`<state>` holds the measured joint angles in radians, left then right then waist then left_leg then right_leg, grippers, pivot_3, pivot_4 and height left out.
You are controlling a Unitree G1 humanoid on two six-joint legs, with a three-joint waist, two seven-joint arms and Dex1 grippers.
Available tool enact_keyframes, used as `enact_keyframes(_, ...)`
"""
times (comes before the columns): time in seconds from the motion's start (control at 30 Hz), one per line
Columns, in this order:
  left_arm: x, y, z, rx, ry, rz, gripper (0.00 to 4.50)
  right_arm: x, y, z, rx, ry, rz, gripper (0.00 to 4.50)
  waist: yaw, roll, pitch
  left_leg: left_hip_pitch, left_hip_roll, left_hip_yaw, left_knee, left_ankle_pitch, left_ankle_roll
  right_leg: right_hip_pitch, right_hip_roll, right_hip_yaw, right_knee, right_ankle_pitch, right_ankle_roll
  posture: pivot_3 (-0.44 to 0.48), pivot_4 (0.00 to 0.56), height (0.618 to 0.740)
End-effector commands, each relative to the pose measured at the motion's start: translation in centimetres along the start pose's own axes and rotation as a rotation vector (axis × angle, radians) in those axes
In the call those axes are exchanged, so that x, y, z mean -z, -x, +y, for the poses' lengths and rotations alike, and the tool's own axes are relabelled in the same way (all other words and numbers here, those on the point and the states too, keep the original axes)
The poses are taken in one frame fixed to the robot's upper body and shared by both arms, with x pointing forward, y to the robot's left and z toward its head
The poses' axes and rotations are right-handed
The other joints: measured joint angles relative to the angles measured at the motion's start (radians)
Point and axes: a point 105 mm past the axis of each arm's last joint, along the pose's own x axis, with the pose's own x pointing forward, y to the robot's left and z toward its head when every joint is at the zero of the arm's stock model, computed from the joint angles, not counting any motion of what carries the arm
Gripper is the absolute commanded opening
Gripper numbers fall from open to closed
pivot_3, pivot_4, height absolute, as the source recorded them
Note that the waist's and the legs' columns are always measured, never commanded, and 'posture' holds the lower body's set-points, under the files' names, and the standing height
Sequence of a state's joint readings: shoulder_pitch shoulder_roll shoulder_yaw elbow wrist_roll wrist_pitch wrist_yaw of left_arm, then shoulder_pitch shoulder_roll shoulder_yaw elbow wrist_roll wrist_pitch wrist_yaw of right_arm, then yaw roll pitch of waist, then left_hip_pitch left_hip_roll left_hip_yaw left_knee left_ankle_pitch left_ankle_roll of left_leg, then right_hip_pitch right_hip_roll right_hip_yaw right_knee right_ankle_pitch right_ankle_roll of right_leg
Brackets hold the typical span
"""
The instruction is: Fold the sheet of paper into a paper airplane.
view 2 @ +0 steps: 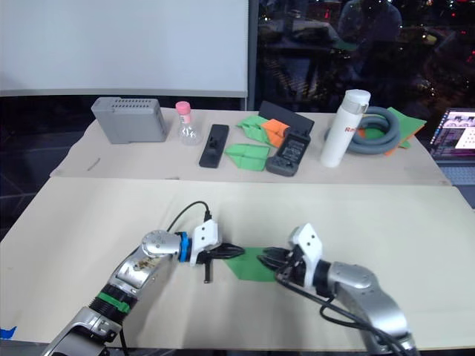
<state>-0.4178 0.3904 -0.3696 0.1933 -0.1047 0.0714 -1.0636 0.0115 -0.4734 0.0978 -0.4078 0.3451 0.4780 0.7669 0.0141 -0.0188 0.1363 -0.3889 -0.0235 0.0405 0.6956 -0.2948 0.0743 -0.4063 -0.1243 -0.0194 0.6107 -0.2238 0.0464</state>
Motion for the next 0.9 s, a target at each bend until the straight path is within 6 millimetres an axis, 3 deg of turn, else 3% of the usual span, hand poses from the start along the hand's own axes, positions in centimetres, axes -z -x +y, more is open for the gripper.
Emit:
enact_keyframes(0.03,2.0,-0.5,-1.4,0.040,0.061,0.059,0.00,0.1,-0.6,1.0,-0.010,0.117,-0.005,0.02,0.001,0.000,0.000,0.000,0.000,0.000,0.000,0.000,0.000,0.000,0.001,0.000,0.000,0.000,0.000,0.000,0.150,0.740)
enact_keyframes(0.17,2.4,-0.4,-1.8,0.041,0.070,0.070,0.00,0.7,-1.6,1.8,-0.008,0.089,-0.018,0.02,0.001,0.000,0.000,0.001,0.000,0.000,0.000,0.000,0.000,0.001,0.003,0.000,0.000,0.000,0.000,0.000,0.150,0.740)
enact_keyframes(0.43,2.1,-0.4,-2.4,0.057,0.082,0.054,0.00,1.6,-2.1,0.4,0.044,0.073,0.007,0.02,-0.001,0.000,0.000,0.002,0.000,0.000,0.000,0.000,0.000,0.002,0.003,0.000,0.000,0.000,0.000,0.000,0.150,0.740)
enact_keyframes(0.6,1.9,-0.5,-2.5,0.059,0.089,0.041,0.00,2.2,-2.2,0.6,0.035,0.053,0.034,0.02,-0.001,0.000,0.000,0.003,0.000,0.000,0.000,0.000,0.000,0.002,0.004,0.000,0.000,0.000,0.000,0.000,0.150,0.740)
enact_keyframes(0.9,1.9,-0.5,-2.4,0.053,0.097,0.038,0.00,-0.9,-2.5,-0.3,0.052,0.033,-0.068,0.02,-0.002,0.000,0.000,0.003,0.001,0.000,0.000,0.000,0.000,0.002,0.005,0.001,0.000,0.000,0.000,0.000,0.150,0.740)
